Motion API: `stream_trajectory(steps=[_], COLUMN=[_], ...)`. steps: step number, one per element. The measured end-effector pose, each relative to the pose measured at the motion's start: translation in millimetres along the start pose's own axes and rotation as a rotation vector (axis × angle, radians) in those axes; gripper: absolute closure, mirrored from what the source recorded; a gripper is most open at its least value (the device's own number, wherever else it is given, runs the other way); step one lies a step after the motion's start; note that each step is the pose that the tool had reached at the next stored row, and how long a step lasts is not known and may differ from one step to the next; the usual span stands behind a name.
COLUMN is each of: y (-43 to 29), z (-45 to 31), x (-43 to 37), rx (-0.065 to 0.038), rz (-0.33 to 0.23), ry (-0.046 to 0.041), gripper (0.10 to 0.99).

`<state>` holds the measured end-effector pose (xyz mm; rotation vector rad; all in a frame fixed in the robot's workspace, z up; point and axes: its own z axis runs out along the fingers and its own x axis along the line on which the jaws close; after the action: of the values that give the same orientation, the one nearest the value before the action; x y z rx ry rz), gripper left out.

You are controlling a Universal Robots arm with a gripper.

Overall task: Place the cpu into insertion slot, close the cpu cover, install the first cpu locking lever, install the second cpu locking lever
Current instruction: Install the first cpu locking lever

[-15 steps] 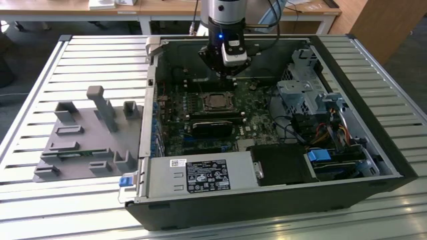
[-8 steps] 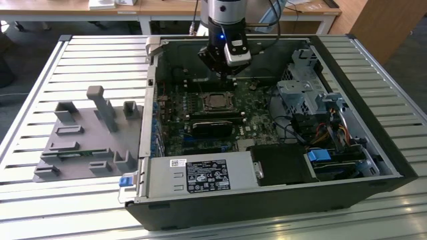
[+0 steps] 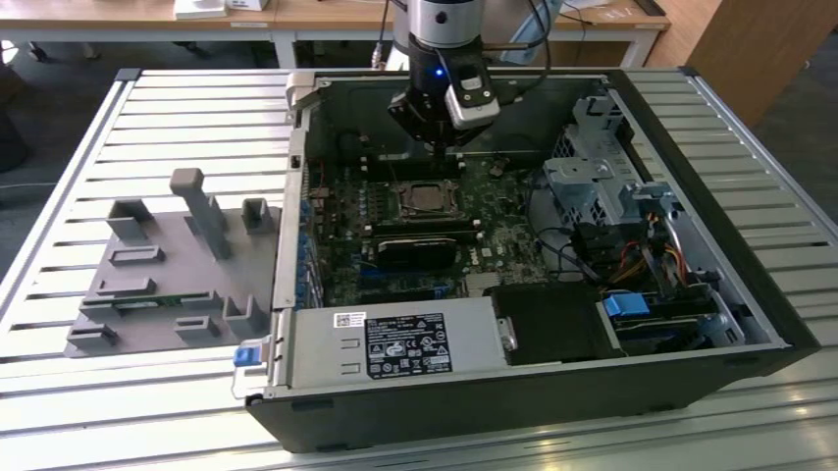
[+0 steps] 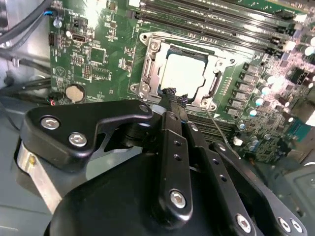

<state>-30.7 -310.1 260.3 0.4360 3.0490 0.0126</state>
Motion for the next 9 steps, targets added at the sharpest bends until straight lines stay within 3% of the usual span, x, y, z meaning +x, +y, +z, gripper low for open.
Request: stream_trajectory(steps=[9], y=[0.0], z=[0.1], x=[0.0], rx=[-0.008], rz=[-0.139], ry=[0.0023], gripper=[0.980])
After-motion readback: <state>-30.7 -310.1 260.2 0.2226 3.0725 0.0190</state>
